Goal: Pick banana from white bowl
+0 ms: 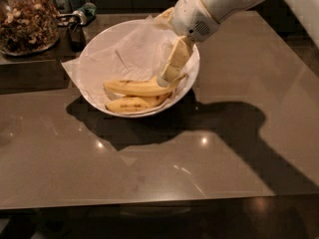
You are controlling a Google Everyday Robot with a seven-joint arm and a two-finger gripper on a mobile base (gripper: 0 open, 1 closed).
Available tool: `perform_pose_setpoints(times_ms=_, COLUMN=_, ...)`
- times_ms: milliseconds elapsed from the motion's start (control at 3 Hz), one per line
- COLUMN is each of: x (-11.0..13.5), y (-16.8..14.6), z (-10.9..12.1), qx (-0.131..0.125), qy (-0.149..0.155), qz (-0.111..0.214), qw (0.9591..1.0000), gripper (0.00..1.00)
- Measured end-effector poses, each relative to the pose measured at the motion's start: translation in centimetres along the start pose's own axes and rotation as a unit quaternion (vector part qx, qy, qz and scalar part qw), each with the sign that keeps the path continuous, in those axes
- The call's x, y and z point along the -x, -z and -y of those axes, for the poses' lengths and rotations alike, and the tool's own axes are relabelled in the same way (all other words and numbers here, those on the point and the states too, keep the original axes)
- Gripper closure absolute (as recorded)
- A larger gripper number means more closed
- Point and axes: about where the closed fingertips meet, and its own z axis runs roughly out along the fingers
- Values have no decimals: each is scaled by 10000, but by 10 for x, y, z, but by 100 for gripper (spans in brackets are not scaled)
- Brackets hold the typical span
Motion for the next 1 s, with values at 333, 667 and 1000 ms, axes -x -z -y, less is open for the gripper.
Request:
perform_pose_setpoints(times_ms=333, x=-4, y=-22, z=7, qx=262, qy=-81, qz=162, qw=9995, gripper=0)
perform_pose_setpoints(times_ms=667, x=-17, y=-39, z=2, qx=468, qy=-260, qz=78, qw=9985, gripper=0)
perform_pose_setpoints(times_ms=1000, x=-32, y=-54, z=-3, qx=519, qy=-448, qz=-317, qw=9971, gripper=0)
